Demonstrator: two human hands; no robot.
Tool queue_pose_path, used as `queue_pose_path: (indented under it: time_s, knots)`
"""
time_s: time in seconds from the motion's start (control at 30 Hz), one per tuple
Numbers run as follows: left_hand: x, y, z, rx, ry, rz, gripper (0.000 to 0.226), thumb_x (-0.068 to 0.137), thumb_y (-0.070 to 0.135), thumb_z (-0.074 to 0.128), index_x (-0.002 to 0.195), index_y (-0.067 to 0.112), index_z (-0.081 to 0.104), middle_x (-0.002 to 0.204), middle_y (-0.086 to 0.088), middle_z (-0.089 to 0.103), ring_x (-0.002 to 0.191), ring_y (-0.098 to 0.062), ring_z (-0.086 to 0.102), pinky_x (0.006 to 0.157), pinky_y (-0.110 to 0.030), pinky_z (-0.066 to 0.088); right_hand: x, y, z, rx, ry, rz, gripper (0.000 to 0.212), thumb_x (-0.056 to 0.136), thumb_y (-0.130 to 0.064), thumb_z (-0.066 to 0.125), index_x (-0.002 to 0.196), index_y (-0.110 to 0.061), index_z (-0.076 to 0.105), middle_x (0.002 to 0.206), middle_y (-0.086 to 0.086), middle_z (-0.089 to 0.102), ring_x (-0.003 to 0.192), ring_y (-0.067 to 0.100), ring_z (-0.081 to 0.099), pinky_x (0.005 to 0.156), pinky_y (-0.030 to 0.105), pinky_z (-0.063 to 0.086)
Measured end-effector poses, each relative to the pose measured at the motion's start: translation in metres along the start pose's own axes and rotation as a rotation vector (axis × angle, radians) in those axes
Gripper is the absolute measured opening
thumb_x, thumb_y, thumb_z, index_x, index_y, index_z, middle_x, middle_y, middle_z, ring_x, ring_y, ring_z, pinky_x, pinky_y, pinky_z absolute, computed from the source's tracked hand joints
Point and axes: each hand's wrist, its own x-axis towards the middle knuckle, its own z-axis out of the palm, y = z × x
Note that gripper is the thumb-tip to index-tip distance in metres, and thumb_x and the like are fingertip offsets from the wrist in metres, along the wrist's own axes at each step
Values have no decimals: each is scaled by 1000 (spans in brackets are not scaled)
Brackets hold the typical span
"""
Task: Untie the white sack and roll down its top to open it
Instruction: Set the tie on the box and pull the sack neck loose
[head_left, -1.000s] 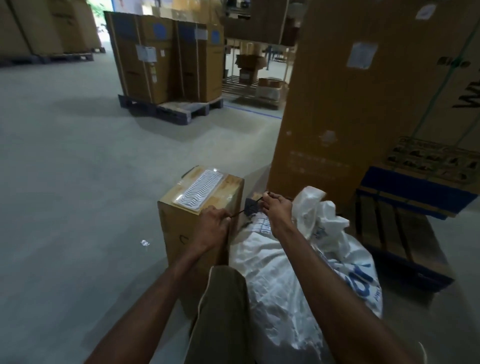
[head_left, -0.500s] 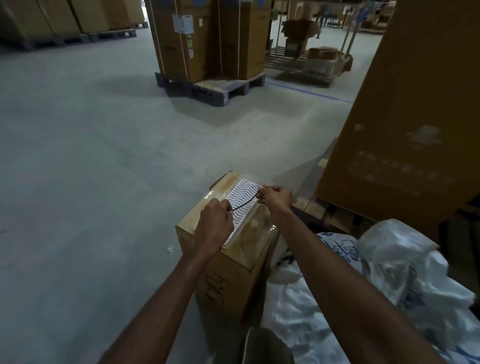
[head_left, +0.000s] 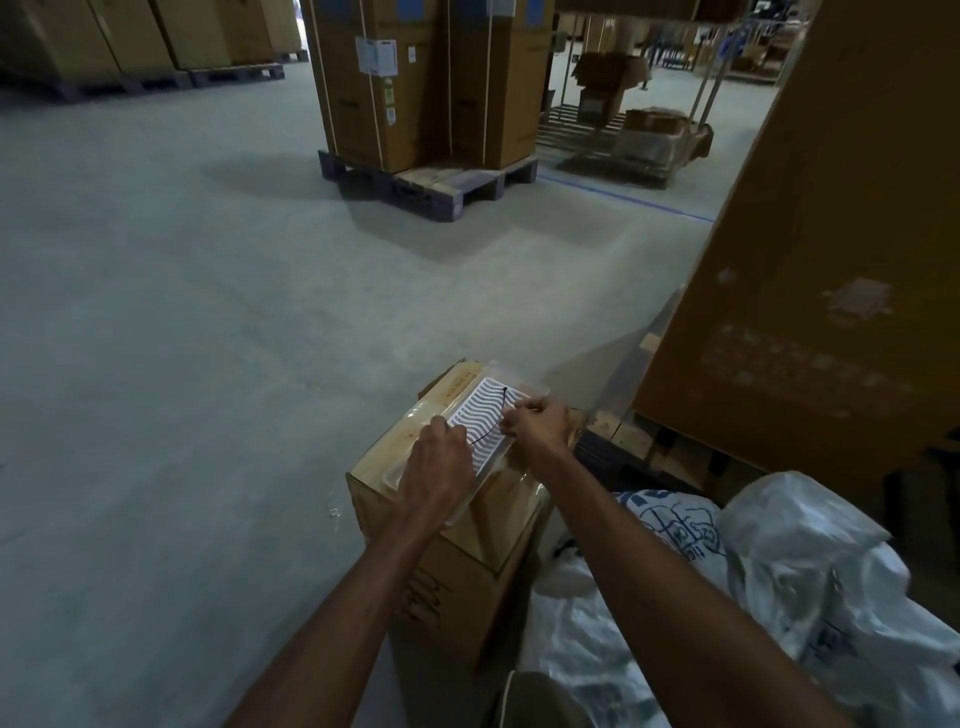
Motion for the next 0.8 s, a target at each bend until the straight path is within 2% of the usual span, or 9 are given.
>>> queue_pose_path:
  time_s: [0.13, 0.23, 0.3, 0.4, 0.53, 0.7, 0.8]
  knots:
    - [-13, 6, -11, -13, 77, -7, 35, 98, 20, 61, 129, 5, 64, 123, -16, 60, 105, -21, 62, 86, -31, 59, -22, 6, -13, -9, -20, -23, 16, 88, -2, 74, 98, -10, 65, 96, 11, 72, 81, 22, 75, 79, 40, 64]
    - [-28, 9, -25, -44, 88, -37, 30, 98, 14, 59, 125, 3, 66, 119, -16, 61, 101, -23, 63, 82, -31, 59, -45, 8, -31, -29, -6, -42, 16, 85, -6, 77, 93, -15, 66, 89, 6, 74, 77, 19, 76, 80, 44, 64]
    - [-43, 12, -34, -88, 88, -62, 30, 97, 10, 58, 126, 5, 66, 119, -15, 58, 105, -26, 61, 84, -33, 57, -64, 6, -46, 9, 21, -57, 17, 85, -2, 75, 92, -13, 65, 91, 9, 73, 74, 19, 75, 77, 40, 65]
    - [-78, 23, -42, -162, 46, -75, 31, 96, 7, 59, 126, 10, 65, 123, -14, 56, 113, -27, 58, 90, -33, 51, -103, 6, -75, 58, 63, -84, 15, 85, 0, 74, 94, -9, 67, 93, 12, 72, 73, 19, 73, 65, 29, 62]
    - [-134, 45, -37, -238, -28, -19, 28, 92, 13, 66, 119, 14, 65, 124, -11, 54, 115, -27, 58, 96, -39, 53, -161, 25, -125, 2, 83, -103, 16, 84, -6, 76, 95, -15, 69, 95, 7, 73, 87, 21, 73, 81, 40, 63]
    - [-191, 93, -42, -252, -93, 56, 28, 91, 21, 65, 117, 11, 67, 117, -14, 58, 104, -28, 61, 92, -39, 53, -230, 49, -183, -14, 166, -143, 10, 80, -9, 75, 90, -11, 71, 86, 7, 74, 81, 23, 74, 77, 44, 64]
    - [-215, 124, -37, -282, -127, 122, 27, 88, 22, 66, 113, 14, 69, 113, -9, 63, 102, -26, 62, 91, -35, 52, -256, 62, -217, 2, 214, -156, 9, 79, -8, 72, 87, -10, 69, 90, 13, 74, 80, 27, 74, 74, 46, 64]
